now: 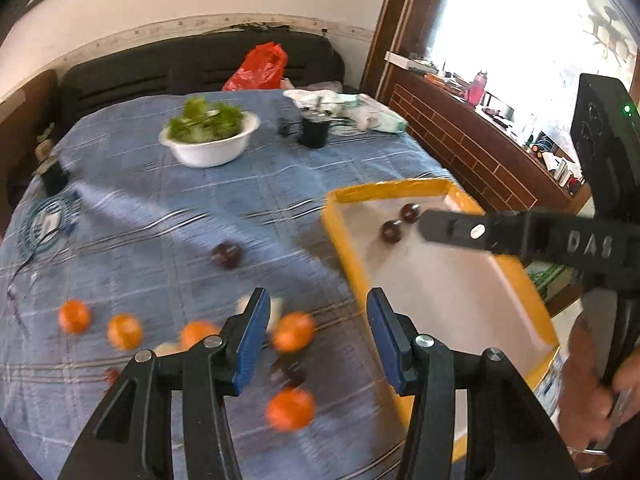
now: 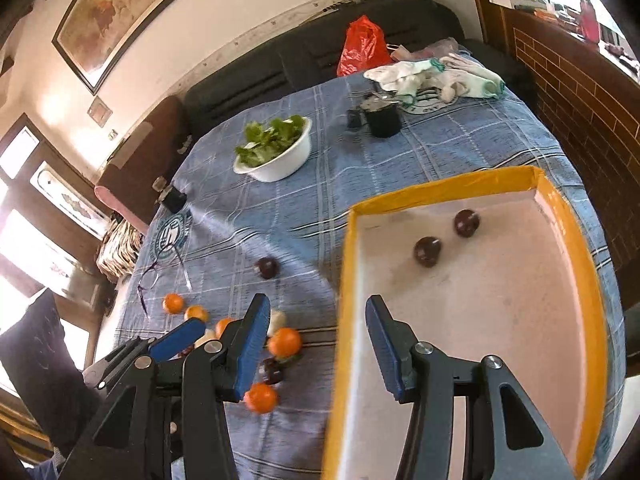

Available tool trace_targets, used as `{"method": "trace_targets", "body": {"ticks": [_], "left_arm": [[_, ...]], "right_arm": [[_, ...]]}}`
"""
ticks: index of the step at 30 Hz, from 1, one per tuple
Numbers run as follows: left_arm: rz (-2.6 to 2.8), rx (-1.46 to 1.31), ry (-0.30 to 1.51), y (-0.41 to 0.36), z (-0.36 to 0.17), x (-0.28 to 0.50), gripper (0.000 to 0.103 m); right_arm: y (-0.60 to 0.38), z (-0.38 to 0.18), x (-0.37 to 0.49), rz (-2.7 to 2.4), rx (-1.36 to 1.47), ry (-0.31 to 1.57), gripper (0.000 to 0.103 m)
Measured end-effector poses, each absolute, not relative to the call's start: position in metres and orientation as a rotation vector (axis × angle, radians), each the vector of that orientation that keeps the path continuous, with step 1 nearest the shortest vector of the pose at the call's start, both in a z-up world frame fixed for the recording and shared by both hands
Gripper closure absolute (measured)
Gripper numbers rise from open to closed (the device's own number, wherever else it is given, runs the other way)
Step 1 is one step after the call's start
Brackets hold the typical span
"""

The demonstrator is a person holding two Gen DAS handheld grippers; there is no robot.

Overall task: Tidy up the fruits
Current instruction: 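Withdraw the right gripper from the tray back toward the fruits, then grasp a red date with the left gripper while the right gripper grasps a mandarin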

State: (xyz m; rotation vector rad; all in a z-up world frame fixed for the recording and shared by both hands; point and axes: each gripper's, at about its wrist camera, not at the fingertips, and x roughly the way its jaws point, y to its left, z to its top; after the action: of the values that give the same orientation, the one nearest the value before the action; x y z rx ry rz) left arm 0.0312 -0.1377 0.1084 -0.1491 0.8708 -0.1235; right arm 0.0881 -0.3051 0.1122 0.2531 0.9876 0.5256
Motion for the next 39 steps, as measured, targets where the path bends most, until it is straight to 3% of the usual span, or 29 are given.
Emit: {"method": "trace_targets", "body": {"ticks": [14, 30, 32, 35, 39], "left_arm": [[0.044, -0.245, 0.922, 0.003, 0.05, -0.073, 0.054], [-0.045, -0.137, 0.988, 0.011, 0.016, -0.031, 0.054], [-0.054, -0.114, 0.988, 0.01, 0.015, -0.03, 0.057], [-0.033, -0.106, 0.978, 0.011, 0.015, -0.031, 0.074], [-0.043, -0.14, 0.969, 0.01, 0.016, -0.042, 0.074]], "right_arm": [[-0.213, 0.065, 0.024, 0.583, 0.085, 1.128, 0.043], [-0.228, 0.065, 0.019, 0.477, 0.118, 1.134, 0.042], [-0.229, 0.063, 0.02, 0.472, 0.125, 1.145, 0.042], [-0.225, 0.054, 0.019, 0.484, 0.117, 1.169, 0.042], [-0.212, 0.04, 0.017, 0.495, 0.072, 1.199, 0.042]]}}
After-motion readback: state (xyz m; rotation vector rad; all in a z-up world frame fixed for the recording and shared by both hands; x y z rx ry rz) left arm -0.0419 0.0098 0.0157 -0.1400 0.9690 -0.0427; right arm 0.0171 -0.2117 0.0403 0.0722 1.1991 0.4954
